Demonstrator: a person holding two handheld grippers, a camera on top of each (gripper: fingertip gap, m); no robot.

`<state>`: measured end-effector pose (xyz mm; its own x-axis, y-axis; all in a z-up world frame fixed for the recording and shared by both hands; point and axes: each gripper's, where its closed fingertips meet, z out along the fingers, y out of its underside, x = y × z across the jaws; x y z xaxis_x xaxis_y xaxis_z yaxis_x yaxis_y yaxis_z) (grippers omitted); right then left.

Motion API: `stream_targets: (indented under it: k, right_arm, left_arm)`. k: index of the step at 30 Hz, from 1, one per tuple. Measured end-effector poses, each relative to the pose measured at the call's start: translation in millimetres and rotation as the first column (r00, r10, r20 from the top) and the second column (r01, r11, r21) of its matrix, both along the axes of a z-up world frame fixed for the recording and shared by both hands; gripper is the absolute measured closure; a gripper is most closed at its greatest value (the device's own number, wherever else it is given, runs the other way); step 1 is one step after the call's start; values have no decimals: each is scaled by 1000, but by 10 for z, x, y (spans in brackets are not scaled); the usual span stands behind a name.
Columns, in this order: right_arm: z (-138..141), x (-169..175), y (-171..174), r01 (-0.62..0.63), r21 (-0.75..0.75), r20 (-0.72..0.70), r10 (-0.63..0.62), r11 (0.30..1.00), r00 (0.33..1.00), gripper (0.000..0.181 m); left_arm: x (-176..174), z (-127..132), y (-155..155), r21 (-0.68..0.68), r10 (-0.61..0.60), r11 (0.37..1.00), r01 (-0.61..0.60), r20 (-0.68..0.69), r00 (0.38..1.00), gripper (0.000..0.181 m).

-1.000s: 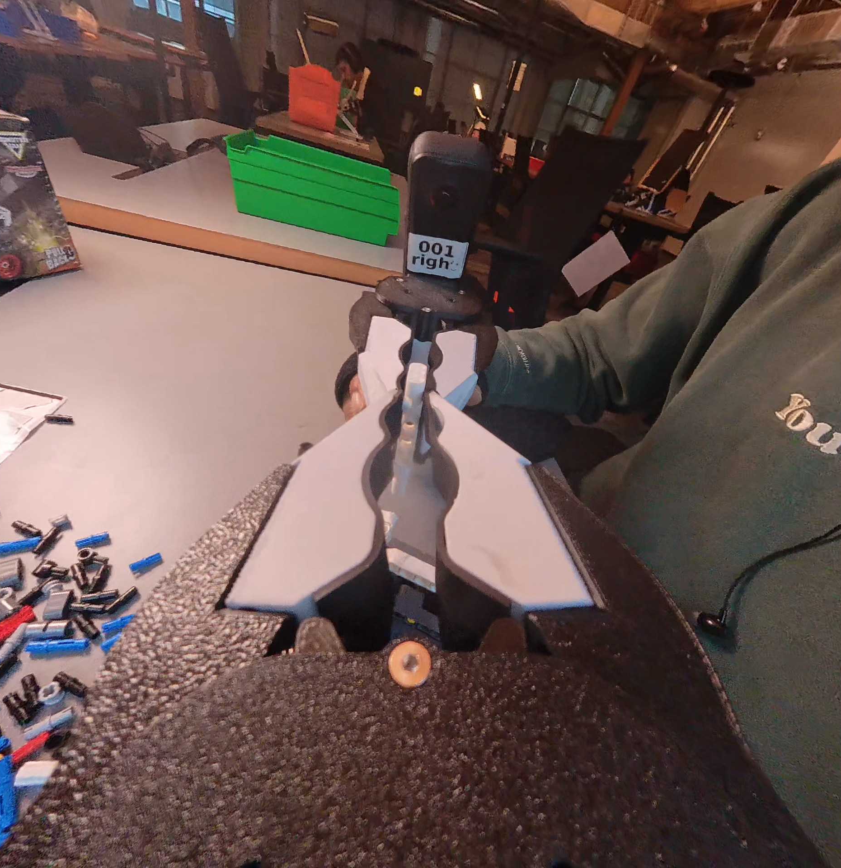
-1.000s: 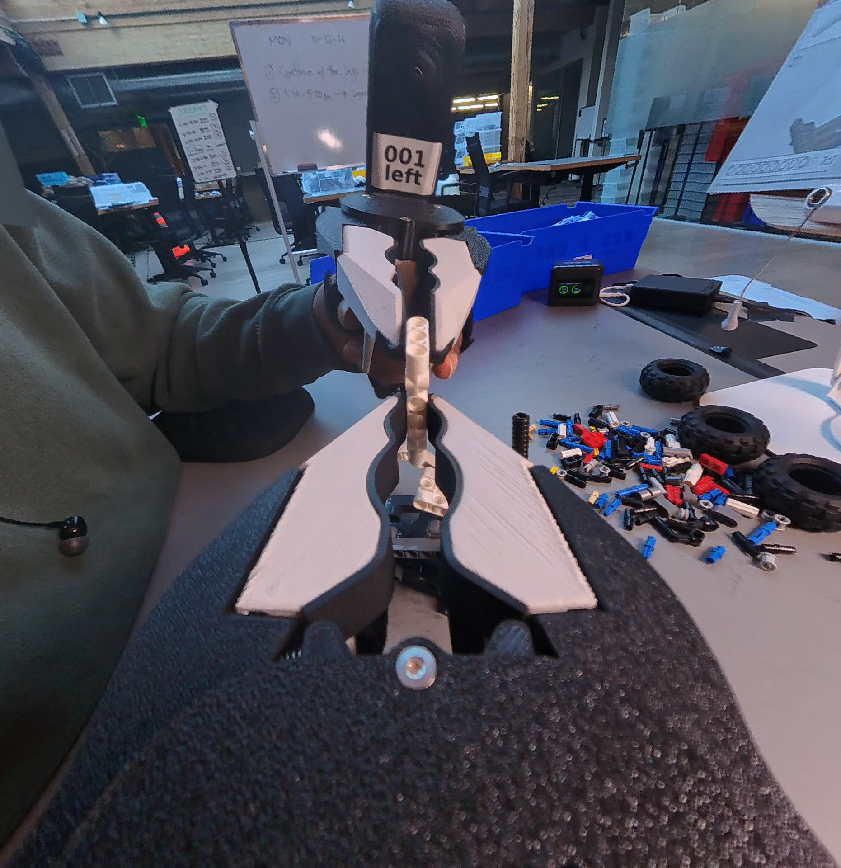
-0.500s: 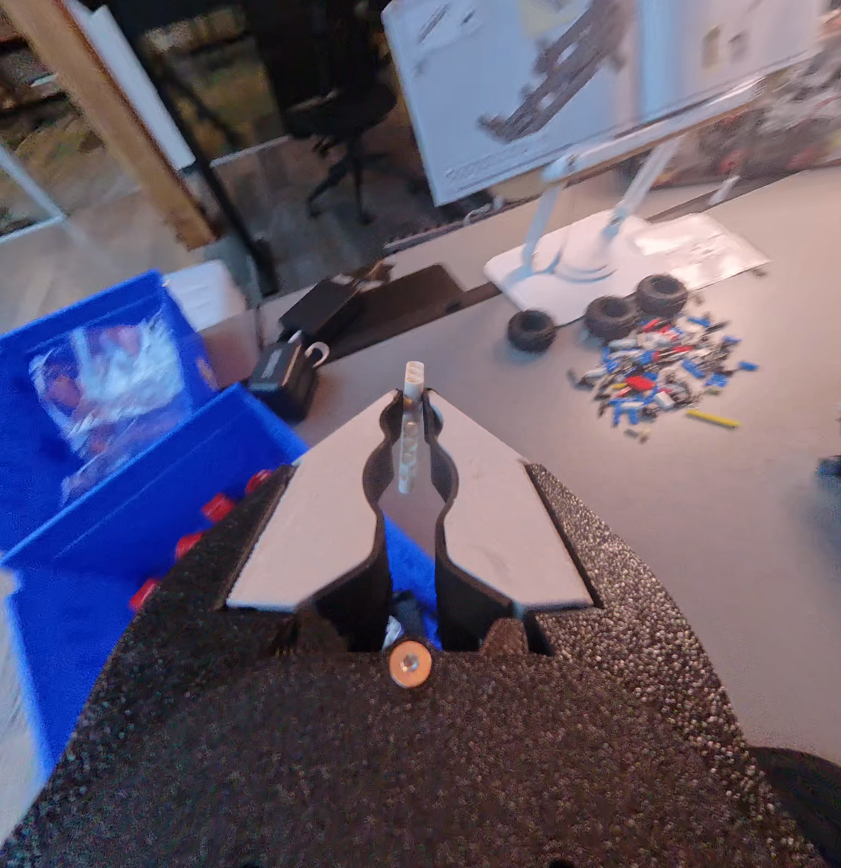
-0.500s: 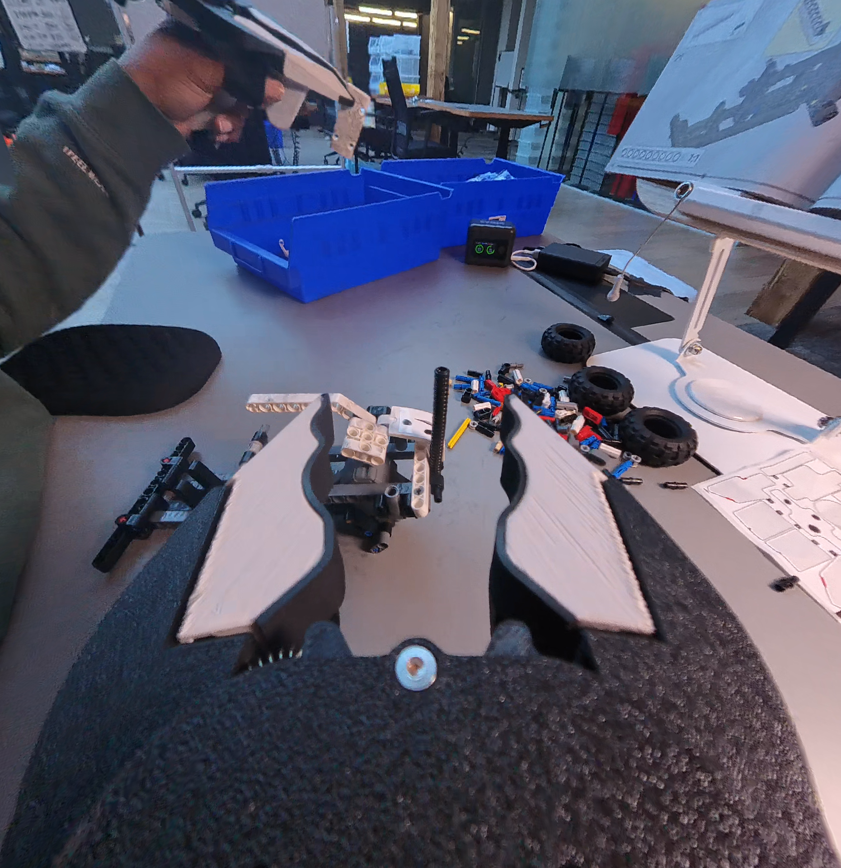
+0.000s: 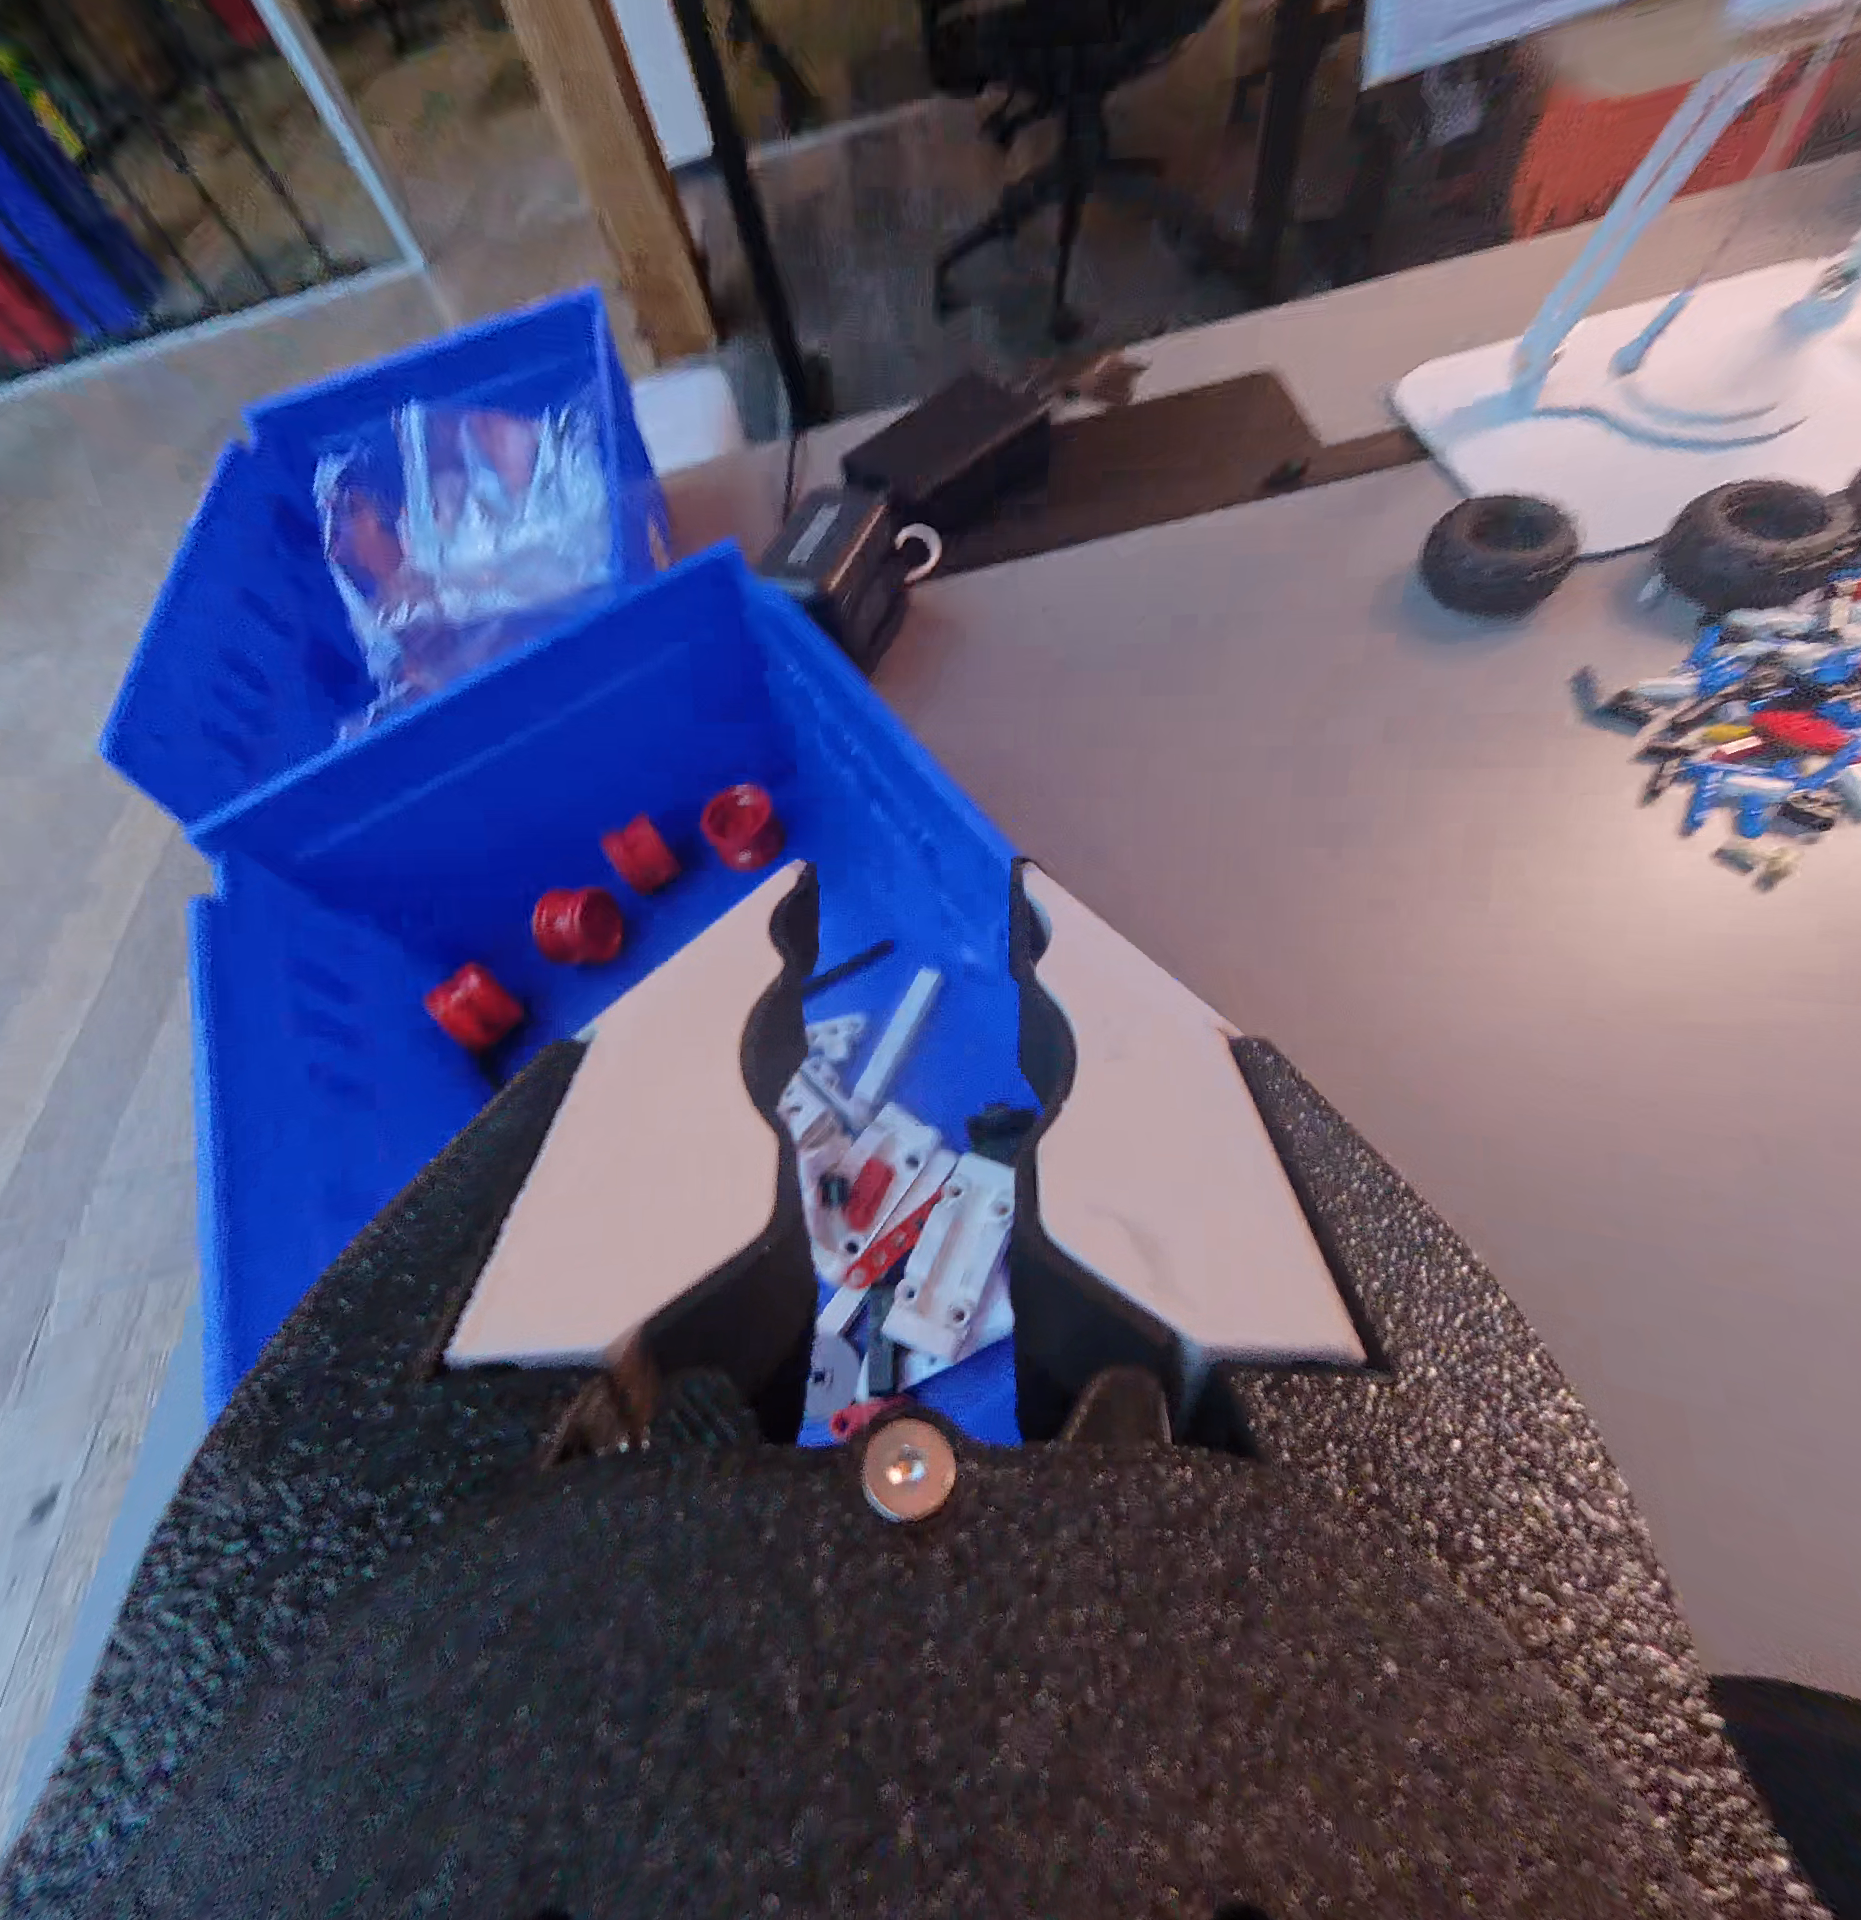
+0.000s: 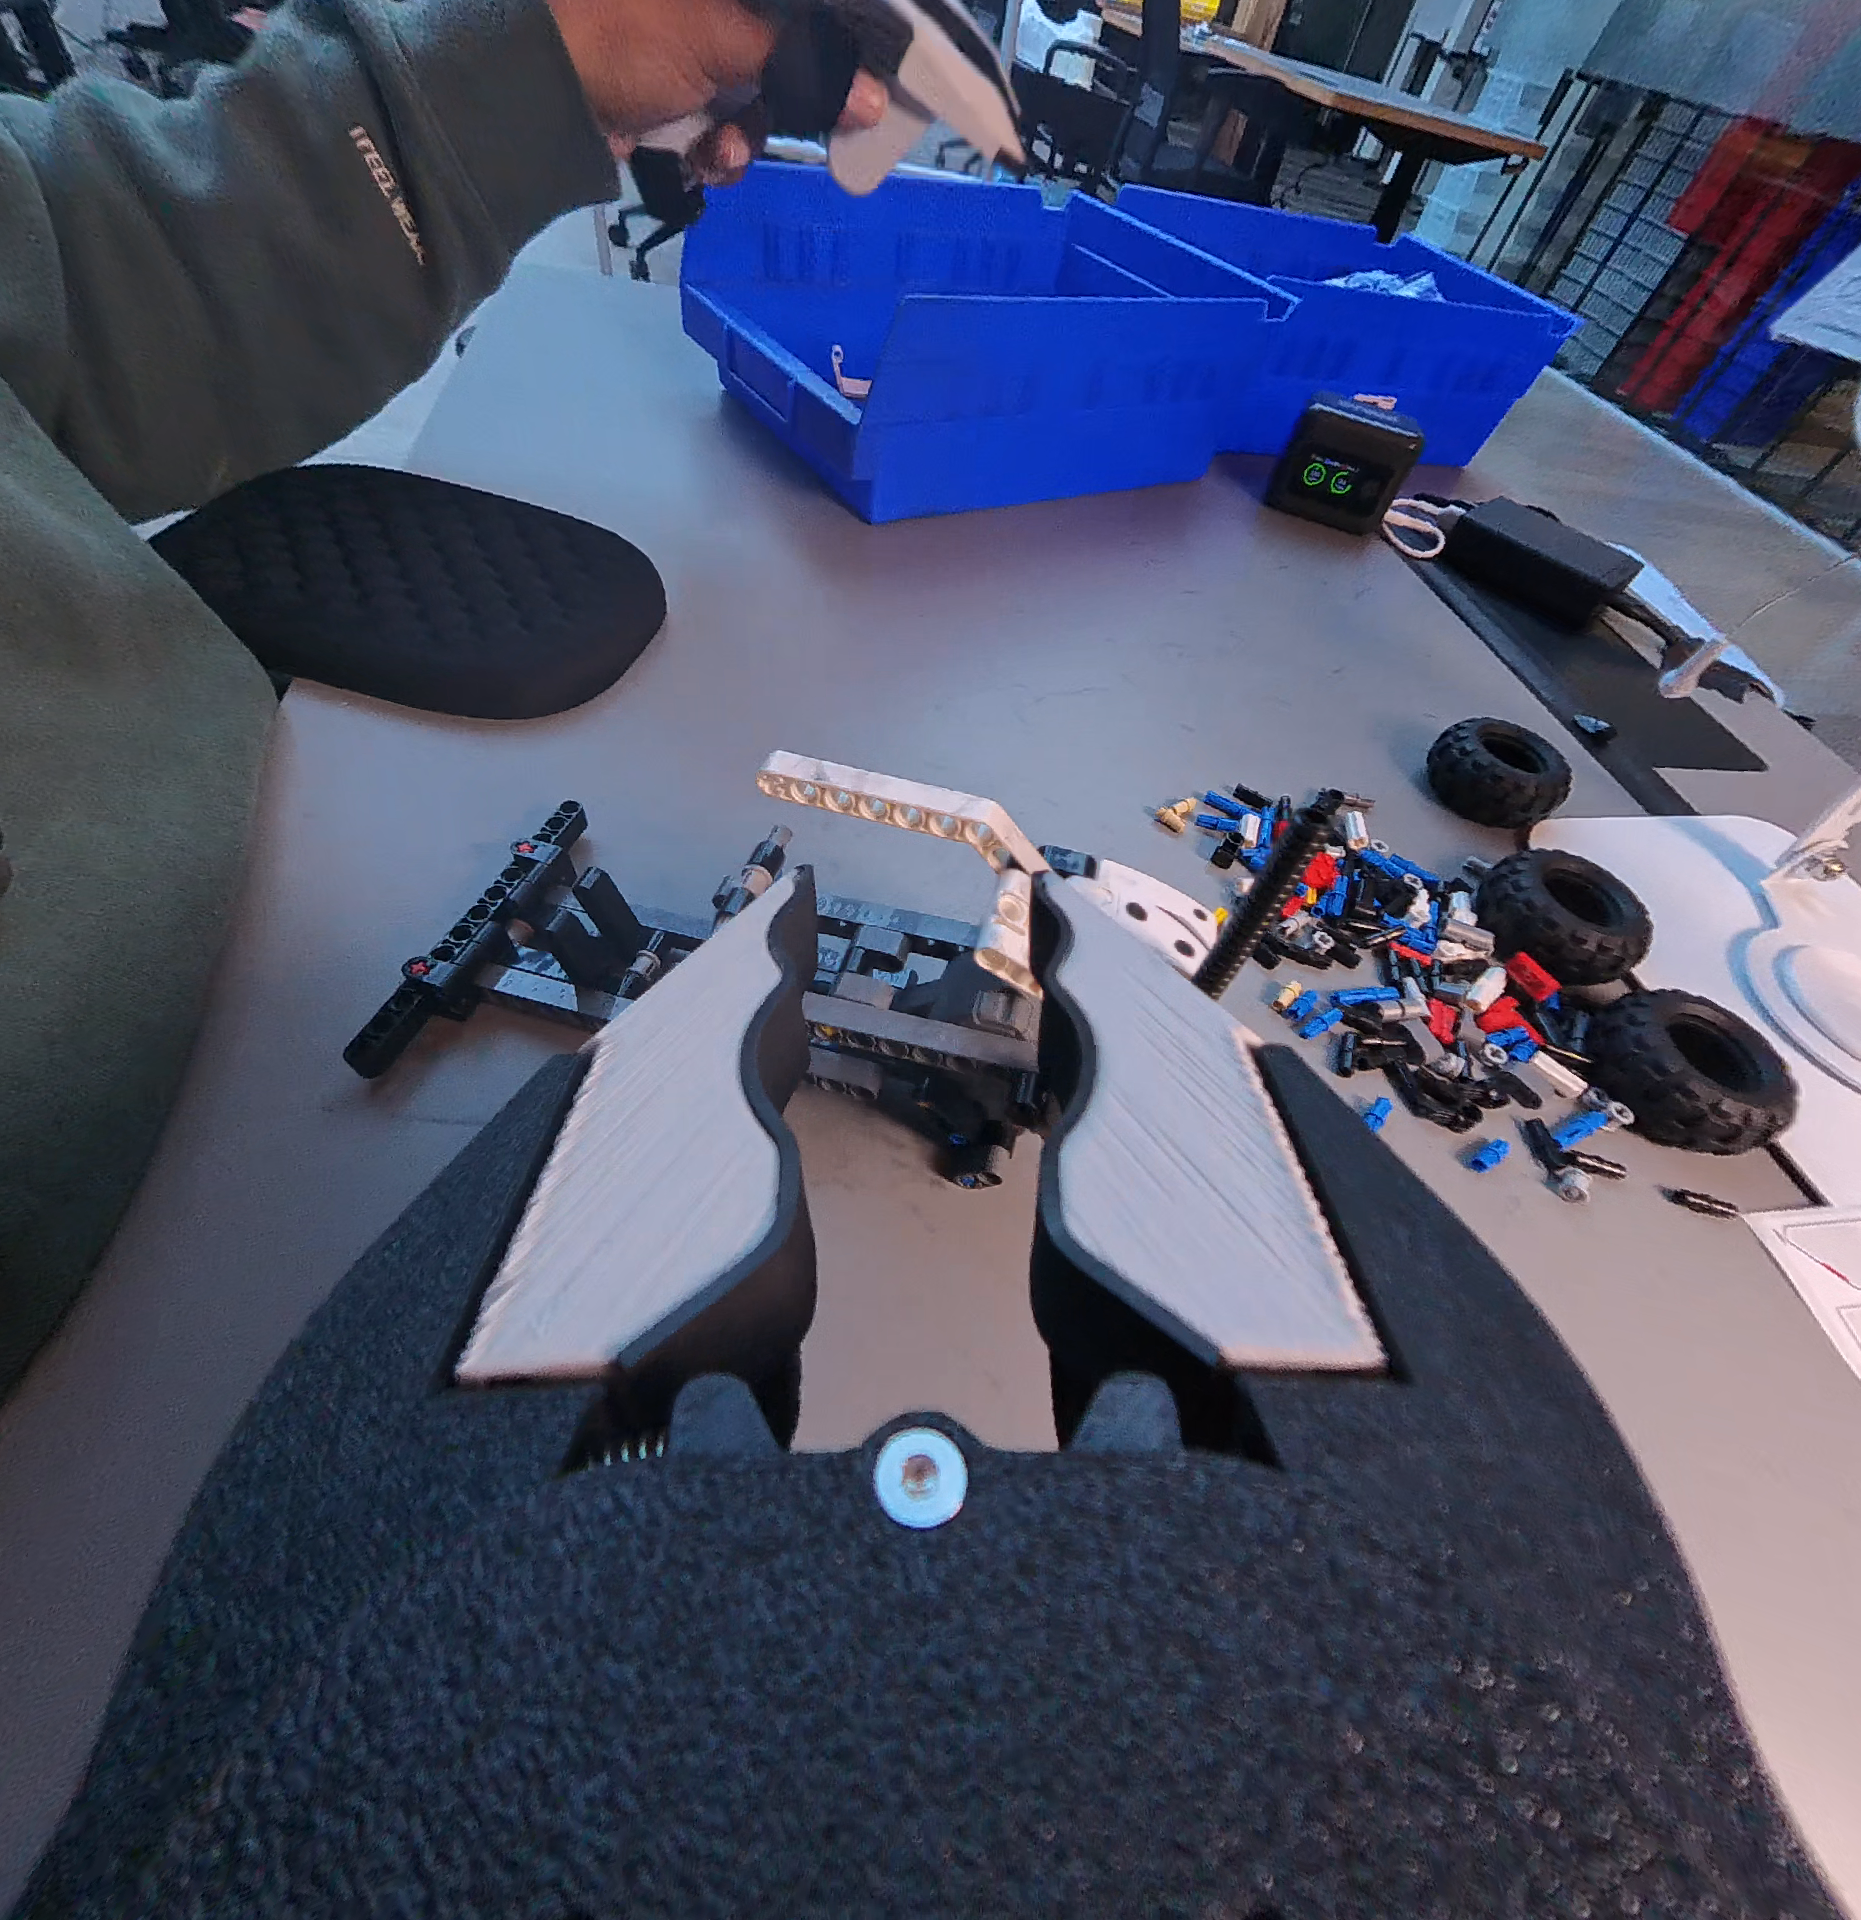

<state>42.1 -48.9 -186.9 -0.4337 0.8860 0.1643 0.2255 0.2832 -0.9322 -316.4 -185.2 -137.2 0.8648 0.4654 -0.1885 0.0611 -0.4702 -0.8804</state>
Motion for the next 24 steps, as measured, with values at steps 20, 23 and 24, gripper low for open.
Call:
stream_targets:
  k: [20,23,24]
  right_arm:
    - [-176,-71,231,75,83,-33,-73,994,997,167]
    - [-180,3,219,5,43,-41,-3,999,999,167]
    - [-185,18,213,-18,38,-40,20,999,999,167]
  left_arm:
    - [3316,-725,1551,166,-959,200,966,235,158,145]
    - [3377,-774,1551,150,-961,182,972,237,144,153]
    - [3418,-787,1517,151,-962,160,976,245,120,157]
